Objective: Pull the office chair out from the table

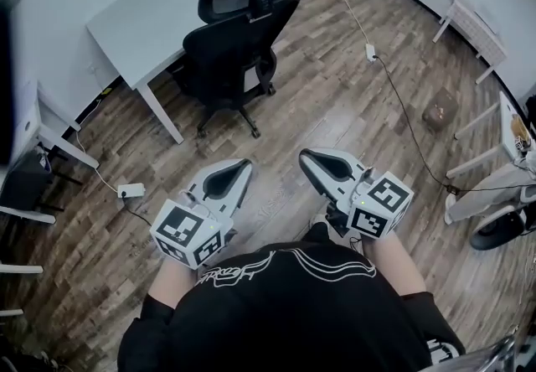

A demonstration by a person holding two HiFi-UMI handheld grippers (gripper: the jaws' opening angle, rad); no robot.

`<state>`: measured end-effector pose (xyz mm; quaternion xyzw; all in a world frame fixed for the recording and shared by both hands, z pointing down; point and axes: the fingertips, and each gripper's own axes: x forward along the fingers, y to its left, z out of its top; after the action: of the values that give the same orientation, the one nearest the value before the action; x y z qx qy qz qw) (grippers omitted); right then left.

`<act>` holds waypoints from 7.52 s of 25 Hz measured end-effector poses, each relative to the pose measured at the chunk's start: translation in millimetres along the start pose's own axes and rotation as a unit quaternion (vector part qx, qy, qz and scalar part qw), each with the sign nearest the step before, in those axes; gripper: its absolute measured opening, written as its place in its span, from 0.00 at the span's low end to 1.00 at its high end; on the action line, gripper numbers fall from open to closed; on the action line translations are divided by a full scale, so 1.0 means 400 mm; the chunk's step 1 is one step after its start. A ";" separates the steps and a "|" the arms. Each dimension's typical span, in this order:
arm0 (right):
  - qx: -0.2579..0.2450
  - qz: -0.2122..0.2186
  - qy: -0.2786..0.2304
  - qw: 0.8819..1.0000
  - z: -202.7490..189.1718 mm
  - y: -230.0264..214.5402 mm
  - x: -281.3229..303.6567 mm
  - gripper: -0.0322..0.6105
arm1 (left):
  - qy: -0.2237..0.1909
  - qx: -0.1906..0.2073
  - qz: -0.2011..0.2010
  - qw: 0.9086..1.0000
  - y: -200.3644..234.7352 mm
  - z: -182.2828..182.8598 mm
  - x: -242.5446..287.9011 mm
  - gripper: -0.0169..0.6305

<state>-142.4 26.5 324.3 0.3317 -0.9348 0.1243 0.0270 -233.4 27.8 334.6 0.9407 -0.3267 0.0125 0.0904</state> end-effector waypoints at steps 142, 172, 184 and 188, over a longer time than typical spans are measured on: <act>-0.629 -0.013 0.267 0.730 0.058 -1.363 0.543 0.44 | 0.409 0.245 0.297 0.828 0.732 -0.156 0.522 0.36; -0.645 -0.005 0.247 0.723 0.035 -1.286 0.269 0.44 | 0.398 0.257 0.374 0.797 0.436 -0.183 0.510 0.40; -0.645 -0.019 0.261 0.718 0.007 -1.256 0.129 0.44 | 0.396 0.263 0.373 0.797 0.298 -0.208 0.509 0.40; -0.640 -0.025 0.264 0.721 -0.011 -1.232 0.081 0.44 | 0.395 0.266 0.368 0.799 0.250 -0.222 0.494 0.40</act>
<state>141.4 -361.4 438.5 0.2127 -0.7383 -0.4216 0.4816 -136.6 -154.5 454.7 0.6502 -0.5680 0.5017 -0.0536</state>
